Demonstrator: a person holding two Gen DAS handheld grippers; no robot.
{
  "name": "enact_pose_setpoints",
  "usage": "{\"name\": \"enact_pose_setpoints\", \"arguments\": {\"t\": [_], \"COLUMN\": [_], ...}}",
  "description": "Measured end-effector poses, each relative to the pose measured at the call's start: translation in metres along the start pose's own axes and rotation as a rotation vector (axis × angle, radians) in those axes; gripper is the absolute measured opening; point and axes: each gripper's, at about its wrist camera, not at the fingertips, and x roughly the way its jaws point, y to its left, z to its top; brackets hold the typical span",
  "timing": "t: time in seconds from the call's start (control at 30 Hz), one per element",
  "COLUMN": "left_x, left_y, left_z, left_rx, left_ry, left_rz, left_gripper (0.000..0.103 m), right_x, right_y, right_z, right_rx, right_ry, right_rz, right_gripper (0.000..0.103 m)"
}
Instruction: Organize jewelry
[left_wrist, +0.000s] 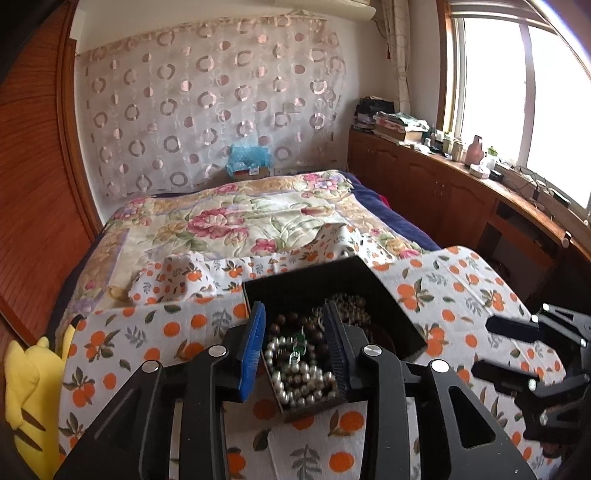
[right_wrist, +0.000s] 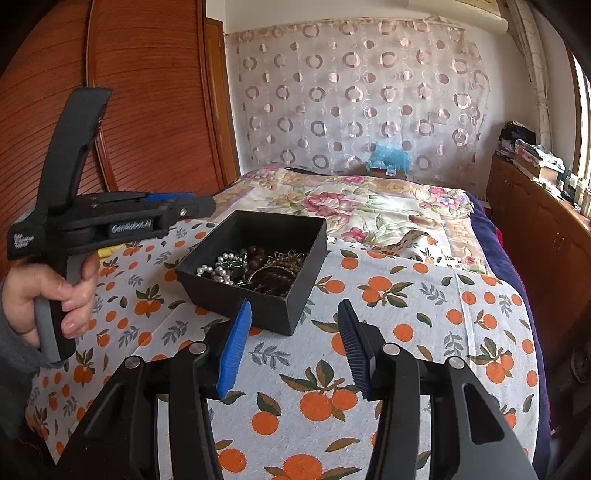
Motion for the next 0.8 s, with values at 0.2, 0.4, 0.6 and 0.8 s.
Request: {"name": "enact_pose_setpoints", "arguments": {"t": [0.2, 0.4, 0.6, 0.8], "left_x": [-0.011, -0.027, -0.046, -0.065], "left_y": [0.01, 0.018, 0.016, 0.012], "left_z": [-0.019, -0.03, -0.04, -0.049], "left_rx": [-0.036, -0.064, -0.068, -0.067], "left_ry": [-0.013, -0.029, -0.036, -0.043], "left_rz": [0.025, 0.062, 0.077, 0.092], "left_gripper": [0.087, 0.095, 0.095, 0.095], "right_x": [0.005, 0.008, 0.005, -0.001], "right_y": [0.005, 0.006, 0.006, 0.007], "right_z": [-0.006, -0.007, -0.005, -0.005], "right_rx": [0.005, 0.018, 0.04, 0.073], "right_ry": [0.007, -0.005, -0.033, -0.045], "right_rz": [-0.01, -0.054, -0.092, -0.113], "right_gripper": [0.051, 0.076, 0.098, 0.1]}}
